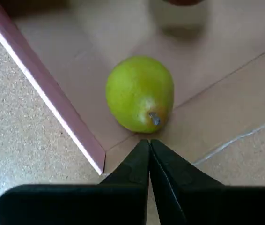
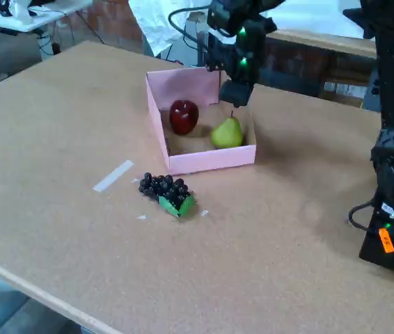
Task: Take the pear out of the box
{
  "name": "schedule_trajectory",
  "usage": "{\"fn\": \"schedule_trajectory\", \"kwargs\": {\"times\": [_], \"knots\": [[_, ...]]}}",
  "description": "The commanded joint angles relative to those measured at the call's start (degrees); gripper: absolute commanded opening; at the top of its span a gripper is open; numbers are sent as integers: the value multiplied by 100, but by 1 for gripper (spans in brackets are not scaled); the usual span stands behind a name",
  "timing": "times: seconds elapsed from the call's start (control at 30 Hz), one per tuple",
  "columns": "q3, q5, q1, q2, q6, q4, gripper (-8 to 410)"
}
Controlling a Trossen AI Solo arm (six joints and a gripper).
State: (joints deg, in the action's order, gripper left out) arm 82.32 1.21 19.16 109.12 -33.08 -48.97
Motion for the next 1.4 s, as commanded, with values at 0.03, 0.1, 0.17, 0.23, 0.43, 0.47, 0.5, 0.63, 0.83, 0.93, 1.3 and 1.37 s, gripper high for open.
{"fn": "schedule_trajectory", "kwargs": {"times": [0.03, 0.1, 0.17, 0.23, 0.43, 0.47, 0.5, 0.63, 0.83, 0.93, 1.3, 1.37], "knots": [[7, -31, 0, -35, -179, 116, 0], [7, -31, 0, -42, -170, 129, 0], [7, -24, 0, -42, -146, 79, 0], [7, -28, 0, -42, -133, 94, 0], [7, -33, -7, -42, -188, 72, 1], [7, -42, -7, -42, -212, 44, 3], [7, -46, -7, -42, -289, 4, 6], [7, -87, -7, -42, -640, -103, 26], [7, -238, -4, -37, -1095, -94, 57], [7, -234, -7, -37, -1119, -50, 69], [7, -229, 0, -35, -1530, 22, 113], [7, -229, 0, -35, -1593, 57, 128]]}}
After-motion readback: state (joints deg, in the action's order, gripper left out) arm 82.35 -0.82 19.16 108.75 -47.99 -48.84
